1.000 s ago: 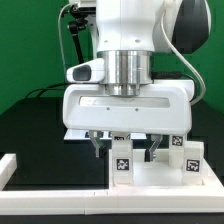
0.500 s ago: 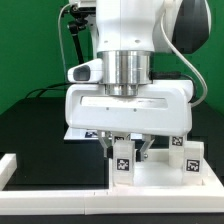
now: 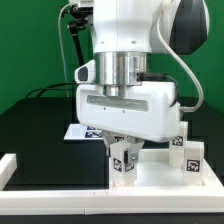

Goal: Assemble square table

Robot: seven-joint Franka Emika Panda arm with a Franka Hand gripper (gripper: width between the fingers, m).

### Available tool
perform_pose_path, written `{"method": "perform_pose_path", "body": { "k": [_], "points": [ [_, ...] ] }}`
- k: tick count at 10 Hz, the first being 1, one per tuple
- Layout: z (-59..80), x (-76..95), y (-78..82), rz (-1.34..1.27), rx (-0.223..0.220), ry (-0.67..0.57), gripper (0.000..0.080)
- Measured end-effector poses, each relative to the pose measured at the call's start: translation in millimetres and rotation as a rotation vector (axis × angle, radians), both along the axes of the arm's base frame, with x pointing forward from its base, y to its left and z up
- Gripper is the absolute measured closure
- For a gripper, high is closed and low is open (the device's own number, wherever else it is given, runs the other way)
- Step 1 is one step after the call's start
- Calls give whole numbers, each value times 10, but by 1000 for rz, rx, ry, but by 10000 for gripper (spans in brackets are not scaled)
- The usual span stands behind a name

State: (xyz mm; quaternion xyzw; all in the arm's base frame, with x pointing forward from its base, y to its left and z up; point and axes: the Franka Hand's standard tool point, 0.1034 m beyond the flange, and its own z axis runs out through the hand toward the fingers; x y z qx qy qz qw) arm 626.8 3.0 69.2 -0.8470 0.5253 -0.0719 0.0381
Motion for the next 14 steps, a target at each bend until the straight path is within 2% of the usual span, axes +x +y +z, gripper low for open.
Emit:
{"method": "perform_pose_path", "body": {
  "k": [1,3,5,6,8,9,10,11,14],
  "points": [
    [-5,-19,-7,-215,68,-3,508],
    [-13,-43,5,-504,173,-21,505],
    [-15,-46,11,-630,202,-17,505],
    [-17,-47,9,-622,199,-16,505],
    [-23,-44,9,-588,191,-18,258],
    [6,-3,26,-393,137,-31,258],
    [6,-1,93,-234,104,-27,171],
    [-7,-9,145,-83,77,-25,156],
    [-13,-11,114,99,42,-28,151]
  ]
}}
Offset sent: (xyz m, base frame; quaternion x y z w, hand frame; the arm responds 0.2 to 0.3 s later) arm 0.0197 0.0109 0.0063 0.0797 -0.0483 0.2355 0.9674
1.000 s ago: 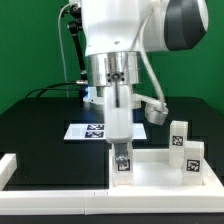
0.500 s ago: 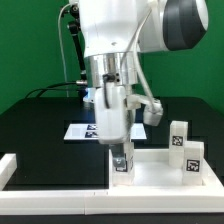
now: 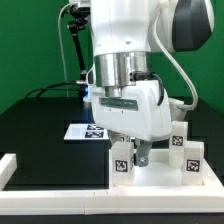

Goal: Assemble square table

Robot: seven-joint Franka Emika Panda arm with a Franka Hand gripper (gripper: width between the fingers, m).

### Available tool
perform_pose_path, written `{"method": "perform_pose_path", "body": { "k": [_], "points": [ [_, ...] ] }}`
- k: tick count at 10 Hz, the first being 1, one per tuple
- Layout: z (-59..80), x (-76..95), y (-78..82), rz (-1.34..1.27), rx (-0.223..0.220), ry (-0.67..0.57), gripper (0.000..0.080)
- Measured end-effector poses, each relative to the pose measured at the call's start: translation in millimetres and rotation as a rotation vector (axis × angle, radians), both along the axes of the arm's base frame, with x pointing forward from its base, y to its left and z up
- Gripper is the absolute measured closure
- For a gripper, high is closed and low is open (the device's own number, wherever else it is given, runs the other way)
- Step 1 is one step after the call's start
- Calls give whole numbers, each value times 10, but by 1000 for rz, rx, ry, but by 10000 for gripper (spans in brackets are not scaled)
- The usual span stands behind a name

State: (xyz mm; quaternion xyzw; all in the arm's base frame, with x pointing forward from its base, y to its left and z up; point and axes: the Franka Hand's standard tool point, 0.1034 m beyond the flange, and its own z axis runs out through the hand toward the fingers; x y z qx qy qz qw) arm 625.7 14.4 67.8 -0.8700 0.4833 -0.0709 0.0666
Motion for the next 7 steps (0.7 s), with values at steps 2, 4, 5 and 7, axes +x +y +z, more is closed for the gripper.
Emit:
{"method": "perform_pose_path", "body": {
  "k": [2,4,5,7],
  "points": [
    [12,8,9,385,-109,-1,150],
    [14,1,-62,718,-149,27,150],
    [17,17,-59,705,-153,19,150],
    [12,15,-68,676,-149,20,274]
  ]
}}
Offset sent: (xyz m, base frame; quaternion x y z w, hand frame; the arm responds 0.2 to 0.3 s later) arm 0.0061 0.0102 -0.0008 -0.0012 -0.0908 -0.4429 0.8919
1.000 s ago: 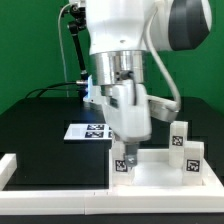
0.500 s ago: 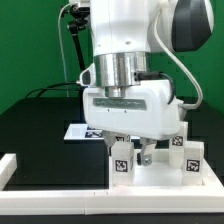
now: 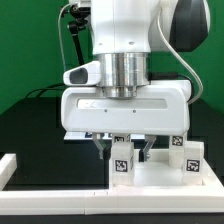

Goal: Assemble square table

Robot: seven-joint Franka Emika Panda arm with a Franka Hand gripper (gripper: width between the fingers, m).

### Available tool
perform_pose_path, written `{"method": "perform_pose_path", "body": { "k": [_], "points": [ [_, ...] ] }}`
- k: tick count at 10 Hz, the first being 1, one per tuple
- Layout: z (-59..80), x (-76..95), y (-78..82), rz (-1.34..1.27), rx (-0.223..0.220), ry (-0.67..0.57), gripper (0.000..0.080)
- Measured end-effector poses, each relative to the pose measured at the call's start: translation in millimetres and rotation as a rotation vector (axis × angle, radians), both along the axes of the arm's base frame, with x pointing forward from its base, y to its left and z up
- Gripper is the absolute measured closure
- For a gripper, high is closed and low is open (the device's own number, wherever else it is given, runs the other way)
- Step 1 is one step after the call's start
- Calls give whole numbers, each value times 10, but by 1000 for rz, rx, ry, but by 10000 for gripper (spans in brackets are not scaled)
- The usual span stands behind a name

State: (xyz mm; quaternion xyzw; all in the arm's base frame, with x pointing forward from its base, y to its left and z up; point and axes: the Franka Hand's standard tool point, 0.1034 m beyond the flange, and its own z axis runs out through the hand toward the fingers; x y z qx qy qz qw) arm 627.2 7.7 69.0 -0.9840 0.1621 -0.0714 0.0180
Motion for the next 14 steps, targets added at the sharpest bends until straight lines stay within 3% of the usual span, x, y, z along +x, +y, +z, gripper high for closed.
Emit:
{"method": "perform_pose_path", "body": {
  "k": [1,2,3,7,10,14],
  "points": [
    [-2,-1,1,-41,6,1,410],
    [-4,-1,1,-136,21,2,410],
    [-5,-2,-6,-226,34,3,511],
    [-10,-6,-24,-765,104,57,511],
    [-18,-10,-44,-1317,267,158,511],
    [-25,-10,-54,-1492,289,155,509]
  ]
}}
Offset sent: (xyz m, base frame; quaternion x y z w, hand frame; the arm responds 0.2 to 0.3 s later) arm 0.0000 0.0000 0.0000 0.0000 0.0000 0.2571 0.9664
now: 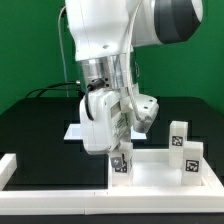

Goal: Assemble square table

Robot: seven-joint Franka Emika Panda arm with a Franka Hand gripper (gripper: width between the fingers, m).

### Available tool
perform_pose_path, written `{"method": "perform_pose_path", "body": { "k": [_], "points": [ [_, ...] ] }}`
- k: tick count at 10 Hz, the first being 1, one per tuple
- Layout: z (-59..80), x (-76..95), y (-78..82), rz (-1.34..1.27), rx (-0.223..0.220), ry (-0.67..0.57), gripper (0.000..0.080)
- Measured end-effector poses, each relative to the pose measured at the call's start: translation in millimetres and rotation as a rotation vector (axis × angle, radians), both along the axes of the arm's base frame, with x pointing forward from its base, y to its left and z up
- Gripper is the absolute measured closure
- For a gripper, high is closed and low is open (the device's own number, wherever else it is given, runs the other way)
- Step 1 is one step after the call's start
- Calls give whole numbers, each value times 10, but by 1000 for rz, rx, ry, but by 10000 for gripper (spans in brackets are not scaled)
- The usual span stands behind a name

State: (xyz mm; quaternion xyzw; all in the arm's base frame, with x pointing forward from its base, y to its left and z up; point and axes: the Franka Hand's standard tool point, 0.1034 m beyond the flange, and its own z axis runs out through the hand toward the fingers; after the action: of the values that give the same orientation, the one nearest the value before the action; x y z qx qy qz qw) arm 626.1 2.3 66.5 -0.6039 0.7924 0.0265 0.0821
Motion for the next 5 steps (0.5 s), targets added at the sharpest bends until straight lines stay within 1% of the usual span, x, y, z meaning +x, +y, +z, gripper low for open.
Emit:
{"method": "perform_pose_path", "body": {
  "k": [1,2,3,4,5],
  "points": [
    [-5,-5,27,87,-20,-5,345],
    [-18,-21,137,252,-61,-6,198],
    [-21,-18,141,452,-79,-29,165],
    [-22,-17,152,601,-90,-48,165],
    [-24,-18,147,658,-95,-55,152]
  ]
}}
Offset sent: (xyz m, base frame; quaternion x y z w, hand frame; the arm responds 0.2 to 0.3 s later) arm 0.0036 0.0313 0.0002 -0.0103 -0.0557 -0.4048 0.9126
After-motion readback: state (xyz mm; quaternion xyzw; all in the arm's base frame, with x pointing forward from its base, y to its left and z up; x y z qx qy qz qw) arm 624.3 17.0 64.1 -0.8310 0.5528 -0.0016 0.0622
